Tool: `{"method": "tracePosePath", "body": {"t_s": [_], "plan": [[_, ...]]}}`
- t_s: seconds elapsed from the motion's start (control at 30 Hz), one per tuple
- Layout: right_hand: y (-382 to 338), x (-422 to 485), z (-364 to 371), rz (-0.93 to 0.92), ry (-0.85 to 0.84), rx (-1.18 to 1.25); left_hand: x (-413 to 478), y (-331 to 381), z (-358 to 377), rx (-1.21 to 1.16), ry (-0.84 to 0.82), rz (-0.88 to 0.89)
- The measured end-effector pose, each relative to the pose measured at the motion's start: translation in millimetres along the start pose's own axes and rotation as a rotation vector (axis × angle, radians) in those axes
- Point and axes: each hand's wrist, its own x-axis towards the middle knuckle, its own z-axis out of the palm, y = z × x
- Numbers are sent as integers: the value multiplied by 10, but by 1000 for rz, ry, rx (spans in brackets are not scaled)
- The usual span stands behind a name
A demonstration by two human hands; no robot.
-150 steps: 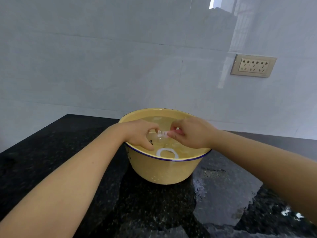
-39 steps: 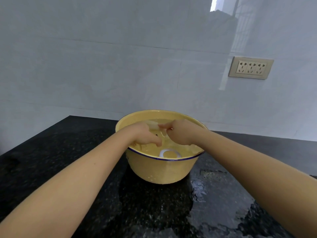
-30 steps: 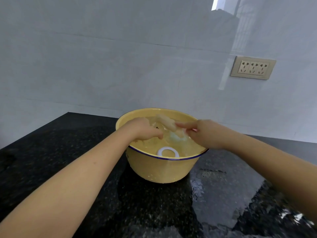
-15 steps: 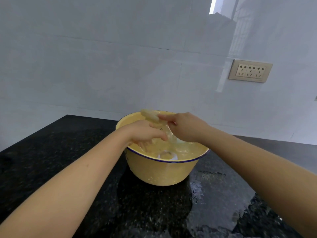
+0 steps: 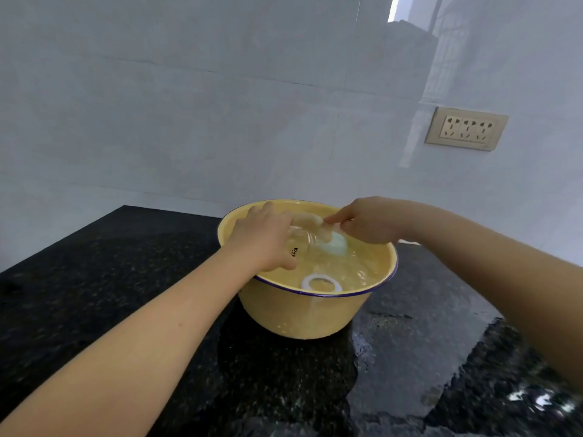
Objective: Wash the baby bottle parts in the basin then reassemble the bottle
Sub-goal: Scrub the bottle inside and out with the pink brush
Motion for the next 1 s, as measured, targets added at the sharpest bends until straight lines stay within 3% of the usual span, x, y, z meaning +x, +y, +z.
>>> {"method": "tracePosePath", "body": {"t_s": [0.2,0.4,0.7,0.9,1.0], "plan": [[60,-60,-176,21,1,-14,-19,59,-25,213,199,135],[124,244,-286,92,-230,88,26,80,-13,460,416,455],[101,602,-299,214,-493,32,125,90,52,350,624,819],[130,565,-325,207,-494,28,118,74,81,354,655,772],[143,499,-389,193,-409,13,82,58,38,358,496,596]]}}
